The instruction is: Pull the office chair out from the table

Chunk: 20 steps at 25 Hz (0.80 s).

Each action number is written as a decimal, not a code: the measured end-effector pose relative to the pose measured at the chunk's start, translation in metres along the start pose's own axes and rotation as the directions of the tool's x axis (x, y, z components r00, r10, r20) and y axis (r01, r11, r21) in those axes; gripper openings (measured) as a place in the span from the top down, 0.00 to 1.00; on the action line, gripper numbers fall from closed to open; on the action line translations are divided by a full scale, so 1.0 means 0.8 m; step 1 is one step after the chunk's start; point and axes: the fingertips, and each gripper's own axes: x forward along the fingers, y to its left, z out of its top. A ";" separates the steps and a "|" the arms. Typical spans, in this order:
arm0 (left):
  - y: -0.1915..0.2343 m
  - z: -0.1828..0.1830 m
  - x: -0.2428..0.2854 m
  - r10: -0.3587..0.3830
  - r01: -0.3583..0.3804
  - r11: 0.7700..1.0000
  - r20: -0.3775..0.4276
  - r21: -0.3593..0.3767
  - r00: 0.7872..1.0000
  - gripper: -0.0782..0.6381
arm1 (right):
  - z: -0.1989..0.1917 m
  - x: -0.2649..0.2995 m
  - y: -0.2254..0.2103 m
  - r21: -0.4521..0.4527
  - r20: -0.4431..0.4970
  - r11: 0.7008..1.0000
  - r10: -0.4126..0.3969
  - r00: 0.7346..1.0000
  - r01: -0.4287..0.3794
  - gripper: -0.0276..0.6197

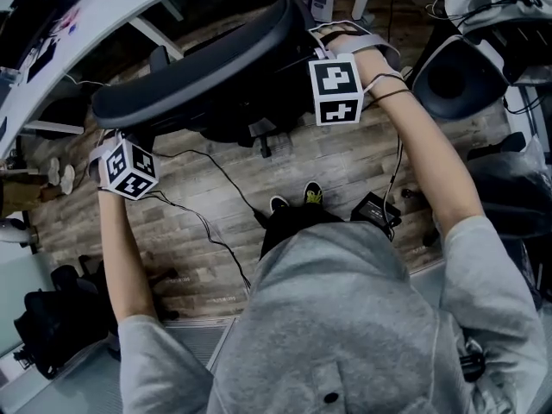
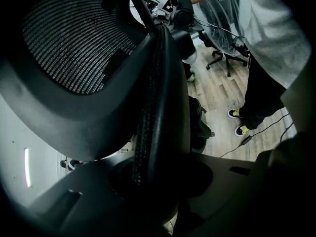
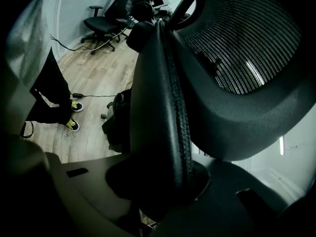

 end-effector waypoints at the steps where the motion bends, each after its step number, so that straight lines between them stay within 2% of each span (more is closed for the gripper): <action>1: -0.001 0.000 -0.004 -0.001 0.001 1.000 0.002 -0.002 1.000 0.75 | 0.001 -0.005 0.000 -0.001 -0.001 1.000 0.001 1.000 -0.001 0.80; 5: -0.002 0.001 -0.018 0.011 -0.011 1.000 0.010 -0.006 1.000 0.75 | 0.005 -0.019 -0.001 0.009 -0.001 1.000 -0.013 1.000 0.013 0.78; 8: -0.007 -0.002 -0.024 0.040 -0.039 0.999 0.019 -0.025 0.999 0.73 | 0.013 -0.024 0.003 0.059 0.022 0.996 -0.065 0.998 0.064 0.73; 10: -0.006 -0.006 -0.035 0.081 -0.077 0.994 0.048 -0.075 0.996 0.68 | 0.027 -0.034 -0.001 0.108 0.044 0.986 -0.132 0.990 0.126 0.65; 12: -0.004 -0.008 -0.042 0.130 -0.119 0.984 0.084 -0.133 0.988 0.59 | 0.037 -0.040 -0.001 0.126 0.063 0.977 -0.181 0.982 0.172 0.60; 14: -0.005 -0.003 -0.039 0.176 -0.158 0.975 0.107 -0.156 0.979 0.54 | 0.031 -0.037 0.003 0.129 0.080 0.975 -0.194 0.978 0.183 0.59; 16: -0.009 0.004 -0.035 0.206 -0.188 0.971 0.121 -0.146 0.971 0.53 | 0.015 -0.036 0.005 0.154 0.092 0.970 -0.206 0.974 0.190 0.59; 20: -0.013 -0.005 -0.038 0.230 -0.212 0.968 0.142 -0.136 0.963 0.51 | -0.011 -0.062 0.006 0.255 0.085 0.937 -0.269 0.959 0.240 0.59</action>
